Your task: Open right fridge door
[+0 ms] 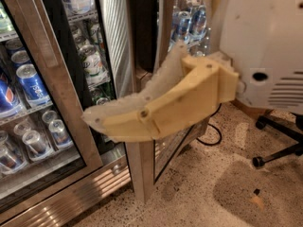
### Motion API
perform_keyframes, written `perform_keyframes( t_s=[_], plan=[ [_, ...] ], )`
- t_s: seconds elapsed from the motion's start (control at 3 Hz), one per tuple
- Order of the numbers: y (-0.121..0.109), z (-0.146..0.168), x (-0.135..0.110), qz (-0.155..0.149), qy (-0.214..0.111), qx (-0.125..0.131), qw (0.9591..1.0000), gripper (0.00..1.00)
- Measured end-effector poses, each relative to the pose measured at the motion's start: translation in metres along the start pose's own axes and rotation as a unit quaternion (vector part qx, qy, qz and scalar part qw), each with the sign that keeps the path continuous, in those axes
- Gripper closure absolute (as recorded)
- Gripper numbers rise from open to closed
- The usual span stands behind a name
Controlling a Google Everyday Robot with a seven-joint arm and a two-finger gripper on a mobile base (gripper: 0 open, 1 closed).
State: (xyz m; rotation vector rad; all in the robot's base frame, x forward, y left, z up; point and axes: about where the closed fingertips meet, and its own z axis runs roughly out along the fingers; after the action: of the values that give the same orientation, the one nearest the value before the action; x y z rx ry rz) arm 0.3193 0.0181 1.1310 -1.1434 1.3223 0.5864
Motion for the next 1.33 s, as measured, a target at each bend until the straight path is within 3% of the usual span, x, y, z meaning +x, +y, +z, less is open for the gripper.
perform_keyframes(
  t_s=[1.0, 1.33],
  plan=[
    [0.000, 0.000, 0.000, 0.000, 0.000, 0.000, 1.0000, 0.00],
    [-0.018, -0.027, 0.000, -0.012, -0.021, 0.040, 0.9989, 0.00]
  ],
)
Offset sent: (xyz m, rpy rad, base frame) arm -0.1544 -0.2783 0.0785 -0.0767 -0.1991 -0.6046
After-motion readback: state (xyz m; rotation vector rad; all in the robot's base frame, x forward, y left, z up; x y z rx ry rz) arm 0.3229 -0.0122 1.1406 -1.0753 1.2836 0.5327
